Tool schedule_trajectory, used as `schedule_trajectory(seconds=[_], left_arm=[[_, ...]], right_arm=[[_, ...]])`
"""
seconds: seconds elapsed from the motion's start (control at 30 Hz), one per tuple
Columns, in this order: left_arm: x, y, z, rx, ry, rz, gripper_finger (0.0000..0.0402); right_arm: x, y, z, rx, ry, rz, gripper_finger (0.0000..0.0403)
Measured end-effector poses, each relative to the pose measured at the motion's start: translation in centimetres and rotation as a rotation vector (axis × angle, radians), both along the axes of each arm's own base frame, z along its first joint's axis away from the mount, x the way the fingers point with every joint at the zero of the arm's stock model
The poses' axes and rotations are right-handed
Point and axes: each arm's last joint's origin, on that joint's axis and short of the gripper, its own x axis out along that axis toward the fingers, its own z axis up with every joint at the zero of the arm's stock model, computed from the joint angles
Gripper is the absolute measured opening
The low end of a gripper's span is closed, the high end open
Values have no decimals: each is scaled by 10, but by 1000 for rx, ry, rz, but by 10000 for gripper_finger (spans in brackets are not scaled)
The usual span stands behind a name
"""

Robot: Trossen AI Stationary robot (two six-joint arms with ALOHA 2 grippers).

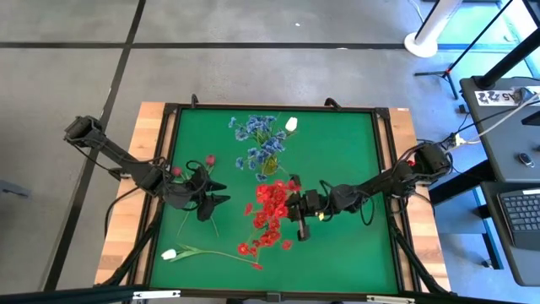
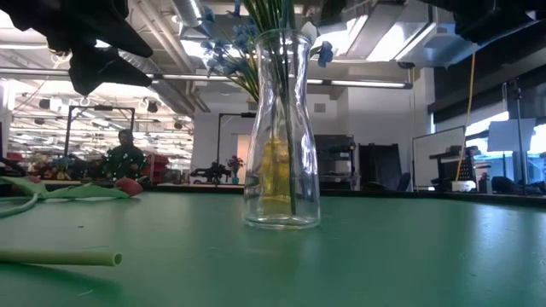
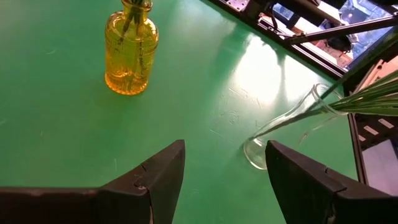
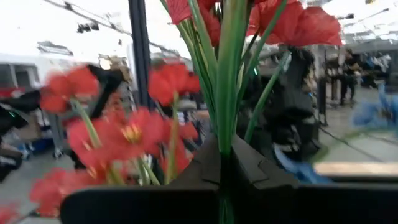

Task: Sort flowers into vase by color
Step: Put the red flowers into the transparent flower vase, then put the left dark red flower into the transparent flower vase

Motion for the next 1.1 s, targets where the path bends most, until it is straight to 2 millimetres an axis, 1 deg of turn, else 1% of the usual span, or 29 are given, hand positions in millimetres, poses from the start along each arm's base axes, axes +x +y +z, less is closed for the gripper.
schedule_trajectory(seconds=[0.07, 0.17, 0.33, 0.5, 0.6, 0.7, 0.83, 0.97, 1.03, 1.1], left_arm=[[0, 0, 0, -3, 0, 1, 218], [0, 0, 0, -3, 0, 1, 218], [-1, 0, 1, -31, -3, -18, 218], [-3, 0, 4, -68, -12, -36, 218], [-5, 1, 6, -80, -18, -47, 218], [-9, 3, 13, -80, -9, -49, 218], [-17, 9, 31, -75, 109, 5, 218], [-22, 14, 53, -110, 222, 54, 218], [-23, 15, 58, -150, 275, 59, 217], [-25, 15, 56, -205, 338, 74, 217]], right_arm=[[1, 0, -3, -8, 34, -16, 14], [1, 0, -5, -10, 61, -41, 51], [-2, -2, 0, 3, 85, -45, 142], [-7, -4, 7, -12, 162, -44, 236], [-10, -4, 13, -31, 244, -33, 280], [-14, -5, 22, -50, 313, -23, 316], [-23, -9, 40, -67, 383, -16, 345], [-35, -13, 57, -93, 451, -19, 353], [-43, -16, 66, -102, 479, -21, 353], [-53, -21, 74, -101, 508, -34, 353]])
